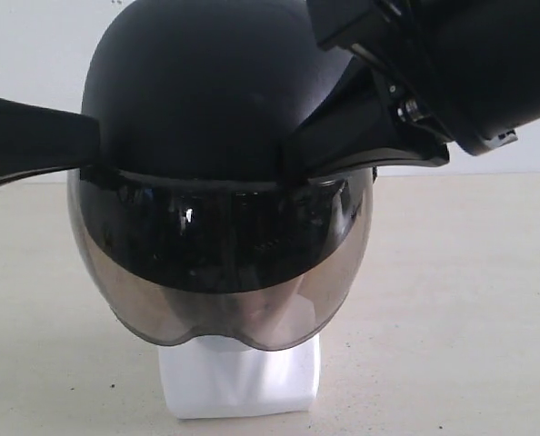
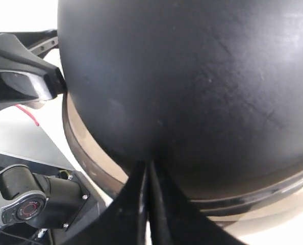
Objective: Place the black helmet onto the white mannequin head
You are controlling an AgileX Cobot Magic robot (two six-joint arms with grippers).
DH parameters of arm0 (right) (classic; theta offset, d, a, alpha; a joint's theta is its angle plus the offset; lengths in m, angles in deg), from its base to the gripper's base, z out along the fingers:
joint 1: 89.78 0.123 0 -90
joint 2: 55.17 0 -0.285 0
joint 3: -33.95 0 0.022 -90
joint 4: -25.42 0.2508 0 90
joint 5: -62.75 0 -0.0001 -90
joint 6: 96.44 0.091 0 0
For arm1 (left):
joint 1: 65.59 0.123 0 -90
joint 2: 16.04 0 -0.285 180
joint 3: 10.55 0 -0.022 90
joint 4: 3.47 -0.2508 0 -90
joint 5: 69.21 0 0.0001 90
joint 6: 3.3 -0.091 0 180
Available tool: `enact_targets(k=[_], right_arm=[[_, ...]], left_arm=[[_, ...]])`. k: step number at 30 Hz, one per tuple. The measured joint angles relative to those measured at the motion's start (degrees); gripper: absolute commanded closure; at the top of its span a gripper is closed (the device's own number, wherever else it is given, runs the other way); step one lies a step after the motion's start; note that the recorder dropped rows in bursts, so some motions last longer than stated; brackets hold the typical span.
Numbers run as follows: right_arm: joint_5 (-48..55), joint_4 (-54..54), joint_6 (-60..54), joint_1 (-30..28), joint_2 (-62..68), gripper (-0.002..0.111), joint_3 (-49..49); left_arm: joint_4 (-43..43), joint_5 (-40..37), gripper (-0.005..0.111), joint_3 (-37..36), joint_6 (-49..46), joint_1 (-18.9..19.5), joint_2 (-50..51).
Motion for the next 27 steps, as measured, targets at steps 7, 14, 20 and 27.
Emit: enact_targets(k=[7, 14, 20, 27], right_arm=[[1.7, -0.1, 0.3, 0.1, 0.0, 0.108, 0.2], [2.1, -0.8, 0.7, 0.1, 0.0, 0.108, 0.2], [2.8, -3.1, 2.4, 0.1, 0.0, 0.108, 0.4], [2.3, -4.6, 3.3, 0.1, -0.5, 0.108, 0.5]], left_arm=[[-1.0, 0.8, 0.102, -4.1, -0.9, 0.0, 0.0], [-1.2, 0.9, 0.102, -5.0, -1.7, 0.0, 0.0], [-1.2, 1.7, 0.102, -5.0, -1.9, 0.0, 0.0], [-3.2, 1.8, 0.102, -5.4, -1.9, 0.0, -3.7]])
